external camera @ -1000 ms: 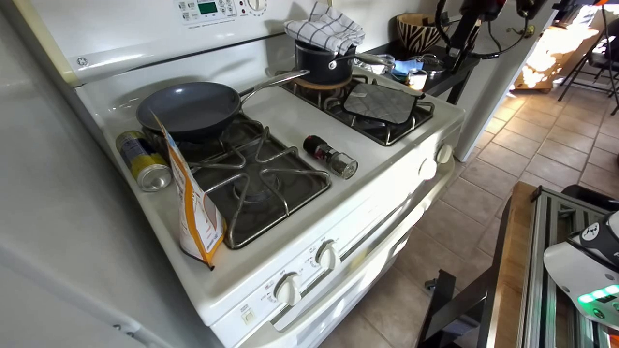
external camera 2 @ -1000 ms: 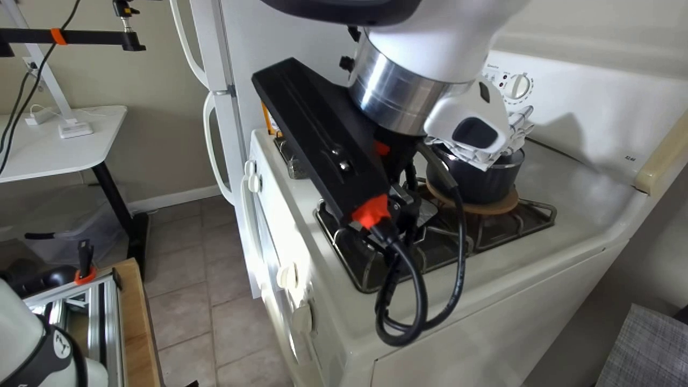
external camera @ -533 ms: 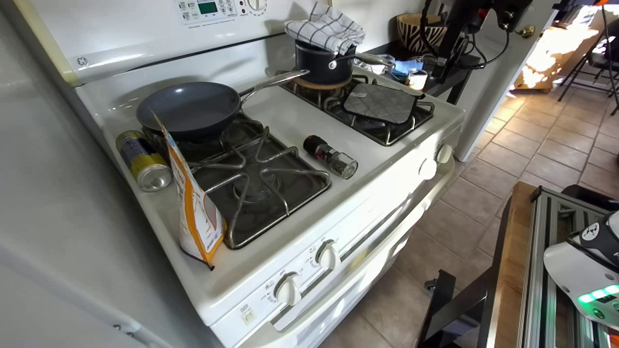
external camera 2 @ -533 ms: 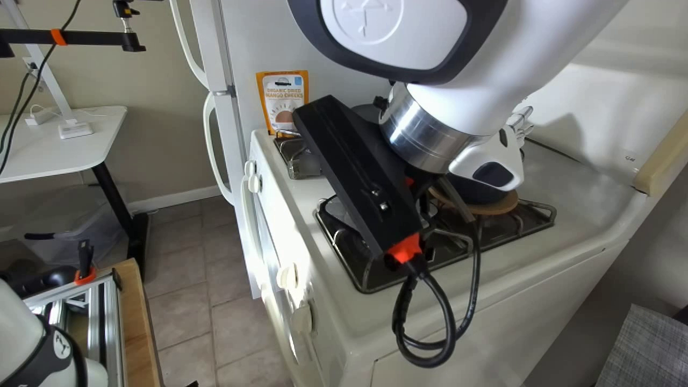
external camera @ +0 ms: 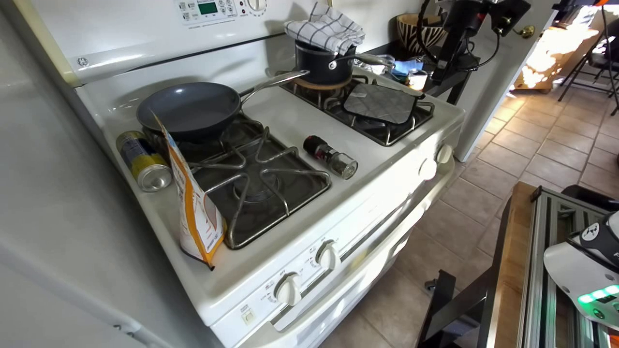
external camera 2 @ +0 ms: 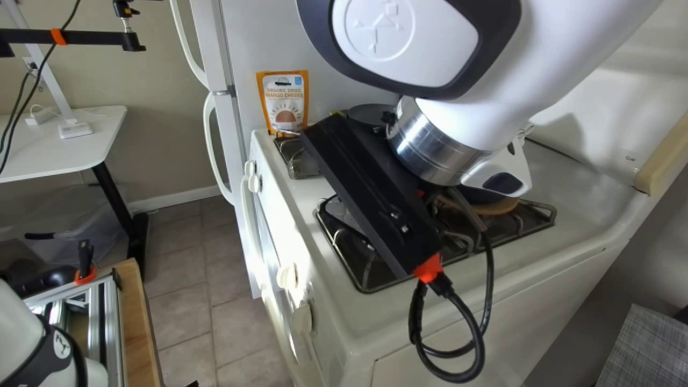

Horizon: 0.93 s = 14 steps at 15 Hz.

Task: Pick up the grey potholder on the bottom right stove plate and put it in the pan

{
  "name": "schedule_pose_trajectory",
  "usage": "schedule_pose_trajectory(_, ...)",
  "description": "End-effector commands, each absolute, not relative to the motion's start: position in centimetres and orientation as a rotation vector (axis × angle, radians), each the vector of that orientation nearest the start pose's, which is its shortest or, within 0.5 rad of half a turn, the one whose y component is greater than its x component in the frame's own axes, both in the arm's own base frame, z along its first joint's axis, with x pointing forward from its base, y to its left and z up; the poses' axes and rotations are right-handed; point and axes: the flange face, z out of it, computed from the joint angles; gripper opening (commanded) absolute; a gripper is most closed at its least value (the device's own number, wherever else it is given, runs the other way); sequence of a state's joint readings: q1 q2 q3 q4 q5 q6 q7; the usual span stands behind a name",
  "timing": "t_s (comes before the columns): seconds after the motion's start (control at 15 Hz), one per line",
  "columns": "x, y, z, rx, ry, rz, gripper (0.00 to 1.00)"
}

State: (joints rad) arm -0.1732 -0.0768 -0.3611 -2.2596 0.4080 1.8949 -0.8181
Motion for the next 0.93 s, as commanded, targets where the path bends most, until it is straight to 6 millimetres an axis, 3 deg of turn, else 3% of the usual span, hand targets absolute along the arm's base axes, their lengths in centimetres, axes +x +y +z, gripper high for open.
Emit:
schedule_pose_trajectory(0.0, 43.6, -23.5, 36.5, -2.606, -0.156, -0.079, 1.0)
schedule_pose_trajectory(0.47, 45.2, -24.2, 34.5, -2.556, -0.096, -0.124, 1.0)
schedule_pose_trajectory(0.87, 46.0, -24.3, 32.8, -2.558, -0.081, -0.107, 0.93)
